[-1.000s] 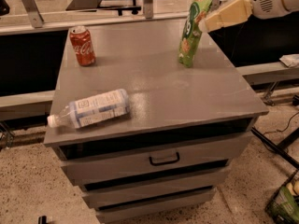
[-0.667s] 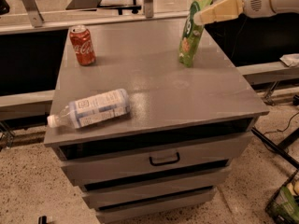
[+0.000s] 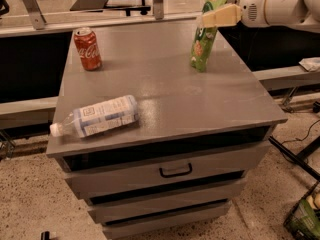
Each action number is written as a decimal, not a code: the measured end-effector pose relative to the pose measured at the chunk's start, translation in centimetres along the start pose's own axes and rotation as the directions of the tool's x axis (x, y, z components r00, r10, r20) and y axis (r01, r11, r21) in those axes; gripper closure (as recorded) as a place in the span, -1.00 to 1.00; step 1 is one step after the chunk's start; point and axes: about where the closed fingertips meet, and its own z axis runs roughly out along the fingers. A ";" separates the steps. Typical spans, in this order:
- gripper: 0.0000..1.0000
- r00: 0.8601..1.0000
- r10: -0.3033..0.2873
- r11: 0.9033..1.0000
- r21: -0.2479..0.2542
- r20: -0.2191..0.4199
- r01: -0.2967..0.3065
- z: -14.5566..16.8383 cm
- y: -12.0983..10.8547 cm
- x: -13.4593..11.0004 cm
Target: Move green rice chip bag near blue plastic bottle
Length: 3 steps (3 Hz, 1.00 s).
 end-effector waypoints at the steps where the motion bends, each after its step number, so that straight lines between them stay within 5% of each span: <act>1: -1.00 0.998 0.055 0.998 0.035 -0.013 -0.054 1.4 -0.2 1.9; 2: -0.94 0.998 0.062 0.998 0.035 -0.012 -0.061 1.8 -0.1 2.1; 3: -0.47 0.998 0.062 0.998 0.031 -0.013 -0.061 2.0 0.1 2.1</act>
Offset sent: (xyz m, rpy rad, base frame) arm 0.0074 0.0010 -0.0186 0.0222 0.0269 -0.0431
